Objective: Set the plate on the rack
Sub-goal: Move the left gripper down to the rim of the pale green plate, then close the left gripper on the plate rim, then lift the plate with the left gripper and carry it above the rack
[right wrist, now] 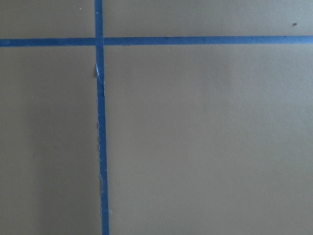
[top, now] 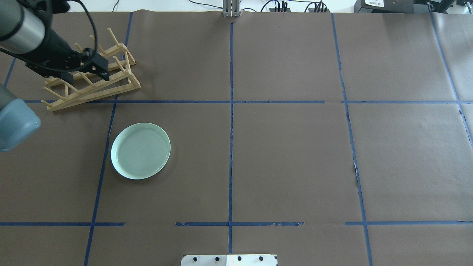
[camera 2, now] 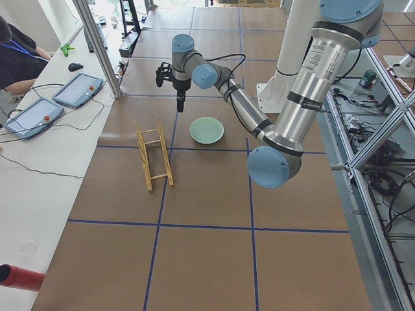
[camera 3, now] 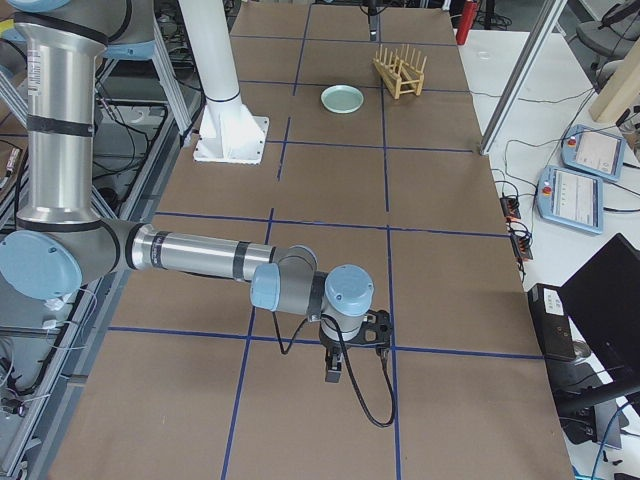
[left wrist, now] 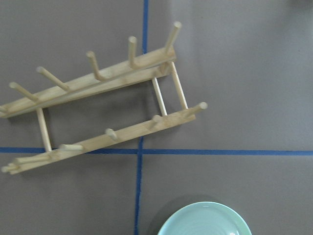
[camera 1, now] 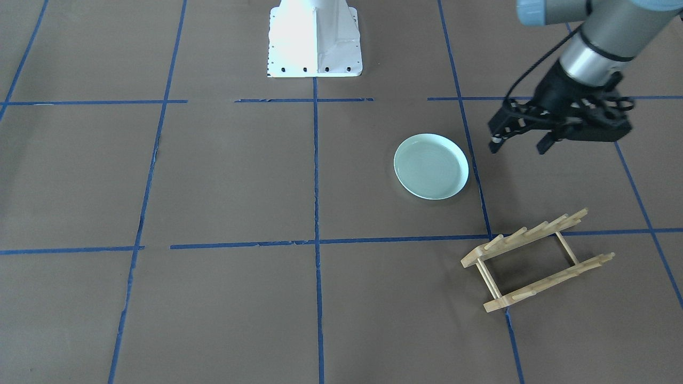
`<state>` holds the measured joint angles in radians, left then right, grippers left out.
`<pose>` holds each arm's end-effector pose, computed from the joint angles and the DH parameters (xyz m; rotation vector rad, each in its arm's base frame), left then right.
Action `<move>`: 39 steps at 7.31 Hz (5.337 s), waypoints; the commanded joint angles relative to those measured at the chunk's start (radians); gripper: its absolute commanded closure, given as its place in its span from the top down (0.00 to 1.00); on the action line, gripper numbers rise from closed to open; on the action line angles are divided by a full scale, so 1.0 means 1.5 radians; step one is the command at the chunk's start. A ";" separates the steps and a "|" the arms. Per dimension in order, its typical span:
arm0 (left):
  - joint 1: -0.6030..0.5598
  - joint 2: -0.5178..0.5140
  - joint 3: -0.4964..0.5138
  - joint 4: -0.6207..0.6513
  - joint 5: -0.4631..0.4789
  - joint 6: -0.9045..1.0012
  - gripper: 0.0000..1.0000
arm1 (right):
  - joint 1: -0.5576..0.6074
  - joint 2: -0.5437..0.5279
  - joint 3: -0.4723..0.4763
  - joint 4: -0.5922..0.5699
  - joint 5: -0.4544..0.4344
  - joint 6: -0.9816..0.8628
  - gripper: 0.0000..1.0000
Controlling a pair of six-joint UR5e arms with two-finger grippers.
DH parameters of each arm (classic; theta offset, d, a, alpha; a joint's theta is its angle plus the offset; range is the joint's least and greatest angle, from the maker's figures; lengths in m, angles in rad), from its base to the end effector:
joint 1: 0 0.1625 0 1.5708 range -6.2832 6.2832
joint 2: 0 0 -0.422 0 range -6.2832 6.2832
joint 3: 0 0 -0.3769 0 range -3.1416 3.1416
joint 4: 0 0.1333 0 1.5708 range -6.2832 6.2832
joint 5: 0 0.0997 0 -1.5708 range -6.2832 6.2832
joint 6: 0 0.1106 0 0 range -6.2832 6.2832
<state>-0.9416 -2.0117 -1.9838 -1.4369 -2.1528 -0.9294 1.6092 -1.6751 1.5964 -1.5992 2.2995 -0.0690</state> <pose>0.2731 -0.4983 0.2637 0.1062 0.8856 -0.0706 0.0758 -0.4195 0.7045 -0.0631 -0.7324 0.0098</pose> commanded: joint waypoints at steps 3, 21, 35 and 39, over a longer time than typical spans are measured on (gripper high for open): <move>0.212 -0.100 0.118 0.042 0.167 -0.151 1.00 | 0.000 0.000 -0.001 0.001 0.000 0.000 1.00; 0.296 -0.077 0.218 -0.095 0.232 -0.154 0.41 | 0.000 0.000 -0.001 0.001 0.000 0.000 1.00; 0.261 -0.157 0.055 0.239 0.230 -0.140 0.00 | 0.000 0.000 -0.001 0.001 0.000 0.000 1.00; 0.114 -0.180 -0.020 0.272 0.183 -0.078 0.00 | 0.000 0.000 -0.001 0.001 0.000 -0.001 1.00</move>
<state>-0.6849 -2.2782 -1.9711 -1.0358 -1.8277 -1.1035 1.6092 -1.6751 1.5956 -1.5984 2.2994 -0.0700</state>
